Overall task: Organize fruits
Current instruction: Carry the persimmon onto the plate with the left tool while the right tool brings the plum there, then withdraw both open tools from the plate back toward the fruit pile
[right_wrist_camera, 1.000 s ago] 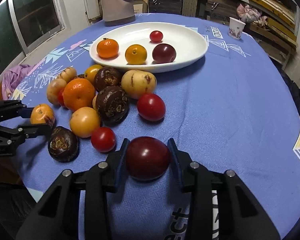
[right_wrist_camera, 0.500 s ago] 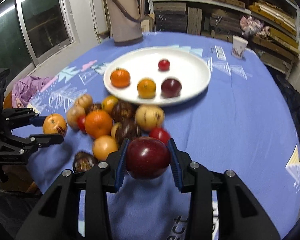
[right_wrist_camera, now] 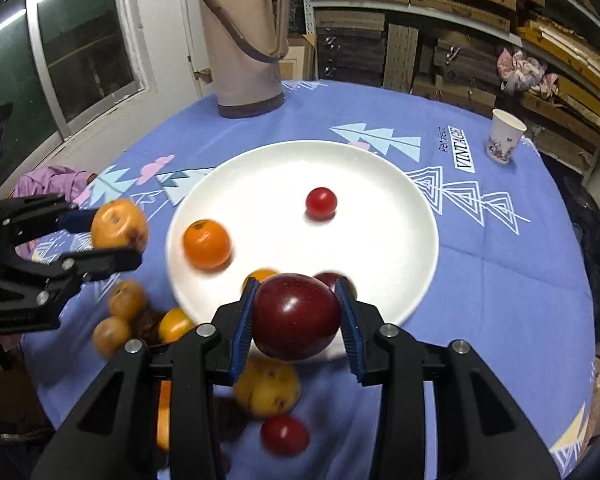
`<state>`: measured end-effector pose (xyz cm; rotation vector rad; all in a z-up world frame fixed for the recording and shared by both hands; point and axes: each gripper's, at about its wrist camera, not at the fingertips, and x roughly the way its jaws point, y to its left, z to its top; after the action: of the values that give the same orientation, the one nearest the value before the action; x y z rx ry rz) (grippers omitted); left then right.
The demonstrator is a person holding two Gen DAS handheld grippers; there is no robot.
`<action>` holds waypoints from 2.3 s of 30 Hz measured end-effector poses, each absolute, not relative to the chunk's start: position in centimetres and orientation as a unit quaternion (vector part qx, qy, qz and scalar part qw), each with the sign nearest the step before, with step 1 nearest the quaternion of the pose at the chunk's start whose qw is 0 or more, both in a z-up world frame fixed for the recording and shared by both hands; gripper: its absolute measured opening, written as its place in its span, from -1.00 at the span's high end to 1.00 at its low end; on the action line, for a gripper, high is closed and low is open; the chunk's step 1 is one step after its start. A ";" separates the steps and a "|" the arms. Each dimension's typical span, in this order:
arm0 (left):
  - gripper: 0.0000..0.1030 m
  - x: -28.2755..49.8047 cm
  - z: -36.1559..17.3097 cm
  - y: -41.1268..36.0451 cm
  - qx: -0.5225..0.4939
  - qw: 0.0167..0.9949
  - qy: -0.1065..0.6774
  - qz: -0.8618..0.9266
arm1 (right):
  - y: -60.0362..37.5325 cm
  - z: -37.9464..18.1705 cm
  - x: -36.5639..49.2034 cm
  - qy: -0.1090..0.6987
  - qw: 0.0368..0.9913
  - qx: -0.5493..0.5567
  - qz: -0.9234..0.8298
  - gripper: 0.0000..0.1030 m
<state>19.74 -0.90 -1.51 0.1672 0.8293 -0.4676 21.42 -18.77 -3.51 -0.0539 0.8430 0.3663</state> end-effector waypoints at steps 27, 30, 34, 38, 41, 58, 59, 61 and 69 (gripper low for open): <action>-0.77 22.3 -2.1 -0.3 0.044 0.887 0.415 -0.198 | -23.1 -2.5 20.1 0.355 0.926 0.037 0.128 -0.90; -0.79 20.4 -1.9 -0.3 0.056 0.888 0.410 -0.202 | -23.5 -2.9 18.3 0.366 0.921 0.044 0.127 -0.91; -0.86 18.1 -1.8 0.2 0.058 0.892 0.402 -0.200 | -23.9 -3.9 15.9 0.388 0.906 0.095 0.137 -0.91; -0.86 15.6 -1.8 1.5 0.042 0.899 0.390 -0.195 | -25.0 -4.6 13.6 0.389 0.898 0.160 0.130 -0.91; -0.86 13.5 -2.0 2.6 0.031 0.910 0.375 -0.176 | -25.4 -5.2 11.9 0.395 0.891 0.183 0.126 -0.91; -0.86 9.4 -5.6 3.8 0.053 0.884 0.428 -0.181 | -12.5 -8.2 3.7 0.431 0.854 -0.032 0.289 -0.46; -0.87 9.3 -5.6 3.8 0.053 0.884 0.428 -0.181 | -12.3 -8.4 3.8 0.431 0.855 -0.034 0.287 -0.46; -0.88 9.4 -5.6 4.0 0.052 0.883 0.429 -0.181 | -11.9 -8.7 4.1 0.430 0.859 -0.041 0.276 -0.46; -0.88 9.6 -6.2 4.1 0.047 0.877 0.441 -0.185 | -10.9 -10.3 6.3 0.444 0.854 -0.040 0.268 -0.08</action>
<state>9.59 4.09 -6.18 0.0990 0.9197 -0.3859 6.28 -10.91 -10.31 -0.0838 0.9328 0.5629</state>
